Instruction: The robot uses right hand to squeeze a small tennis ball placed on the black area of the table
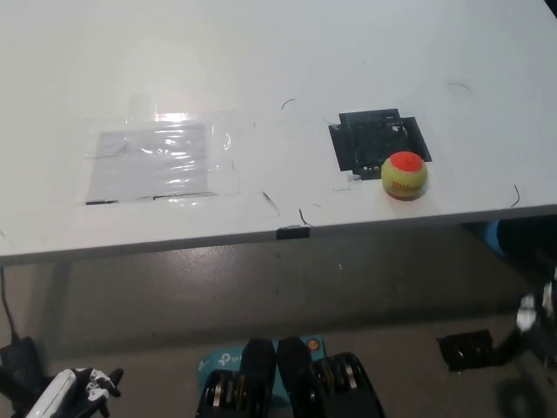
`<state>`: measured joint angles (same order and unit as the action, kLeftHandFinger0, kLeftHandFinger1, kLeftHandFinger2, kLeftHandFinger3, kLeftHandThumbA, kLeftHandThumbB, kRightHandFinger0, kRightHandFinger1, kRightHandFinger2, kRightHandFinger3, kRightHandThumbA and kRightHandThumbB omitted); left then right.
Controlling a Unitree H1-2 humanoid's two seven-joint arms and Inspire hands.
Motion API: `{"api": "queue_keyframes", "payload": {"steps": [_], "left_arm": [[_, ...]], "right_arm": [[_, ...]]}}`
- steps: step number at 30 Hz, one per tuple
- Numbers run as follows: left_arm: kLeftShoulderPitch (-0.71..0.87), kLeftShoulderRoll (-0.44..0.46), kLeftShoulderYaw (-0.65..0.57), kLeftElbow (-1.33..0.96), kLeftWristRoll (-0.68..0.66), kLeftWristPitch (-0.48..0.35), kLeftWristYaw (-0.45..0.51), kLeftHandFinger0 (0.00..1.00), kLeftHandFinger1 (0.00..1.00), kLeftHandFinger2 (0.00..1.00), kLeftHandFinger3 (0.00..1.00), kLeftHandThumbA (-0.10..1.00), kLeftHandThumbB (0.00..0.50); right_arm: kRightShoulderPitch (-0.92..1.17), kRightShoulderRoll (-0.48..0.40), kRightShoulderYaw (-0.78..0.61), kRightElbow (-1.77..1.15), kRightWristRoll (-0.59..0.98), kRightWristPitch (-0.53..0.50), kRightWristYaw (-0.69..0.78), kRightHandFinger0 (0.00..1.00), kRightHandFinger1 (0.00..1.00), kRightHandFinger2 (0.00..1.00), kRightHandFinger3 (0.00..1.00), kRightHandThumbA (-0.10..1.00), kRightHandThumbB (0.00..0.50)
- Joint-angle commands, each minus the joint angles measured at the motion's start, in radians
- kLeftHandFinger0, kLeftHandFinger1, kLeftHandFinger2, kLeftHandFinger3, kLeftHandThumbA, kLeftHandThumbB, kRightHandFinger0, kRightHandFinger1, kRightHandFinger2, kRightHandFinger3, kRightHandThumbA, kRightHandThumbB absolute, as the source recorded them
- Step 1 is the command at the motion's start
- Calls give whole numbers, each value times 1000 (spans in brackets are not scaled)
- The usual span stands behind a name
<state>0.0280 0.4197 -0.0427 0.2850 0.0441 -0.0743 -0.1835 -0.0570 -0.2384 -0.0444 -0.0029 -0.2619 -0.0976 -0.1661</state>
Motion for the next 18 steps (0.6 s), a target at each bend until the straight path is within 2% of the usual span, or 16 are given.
{"api": "queue_keyframes", "payload": {"steps": [1, 2, 6, 8, 10, 11, 12, 13, 14, 15, 17, 18], "left_arm": [[-15, 20, 8, -1, 12, -44, -9, 75, 80, 260, 373, 728, 430], [-16, 22, 7, -1, 13, -42, -11, 79, 96, 269, 379, 732, 433], [-20, 19, 11, -2, 2, -32, -19, 119, 114, 283, 370, 720, 436], [-35, 19, 8, 22, 4, -55, -22, 99, 102, 279, 376, 734, 441], [-40, 19, 7, 27, 11, -58, -19, 104, 97, 272, 382, 740, 448], [-42, 19, 8, 30, 12, -58, -19, 107, 96, 269, 377, 738, 449], [-37, 18, 7, 17, 16, -48, -17, 115, 114, 285, 385, 737, 441], [-38, 19, 7, 21, 15, -62, -19, 112, 110, 292, 374, 736, 451], [-38, 17, 9, 19, 14, -51, -19, 113, 108, 293, 370, 734, 454], [-35, 16, 10, 12, 12, -43, -19, 115, 111, 296, 370, 719, 445], [-35, 16, 10, 11, 14, -40, -19, 104, 108, 298, 382, 714, 438], [-34, 18, 9, 6, 18, -34, -18, 101, 112, 297, 387, 728, 437]], "right_arm": [[-108, -35, -16, -99, -8, 32, 32, 166, 207, 388, 897, -100, 188], [-161, -39, -14, -127, 18, 68, 58, 184, 239, 415, 889, -100, 189], [-235, -39, 1, -144, 10, 91, 78, 216, 278, 457, 826, -100, 194], [-291, -32, 22, -128, -22, 119, 88, 219, 275, 462, 813, -62, 228], [-324, -28, 41, -116, -40, 154, 102, 381, 396, 527, 839, 13, 261], [-331, -29, 46, -114, -45, 163, 105, 404, 414, 543, 848, 24, 267], [-348, -29, 57, -111, -50, 192, 119, 431, 519, 610, 876, 72, 284], [-369, -36, 79, -93, -73, 214, 135, 527, 733, 771, 983, 179, 316], [-377, -40, 89, -85, -85, 224, 141, 578, 792, 794, 1000, 185, 310], [-395, -42, 102, -67, -86, 245, 157, 725, 983, 925, 1000, 187, 325], [-416, -47, 122, -51, -94, 280, 179, 995, 1000, 1000, 1000, 208, 349], [-429, -55, 138, -40, -106, 295, 197, 1000, 1000, 1000, 1000, 274, 344]]}}
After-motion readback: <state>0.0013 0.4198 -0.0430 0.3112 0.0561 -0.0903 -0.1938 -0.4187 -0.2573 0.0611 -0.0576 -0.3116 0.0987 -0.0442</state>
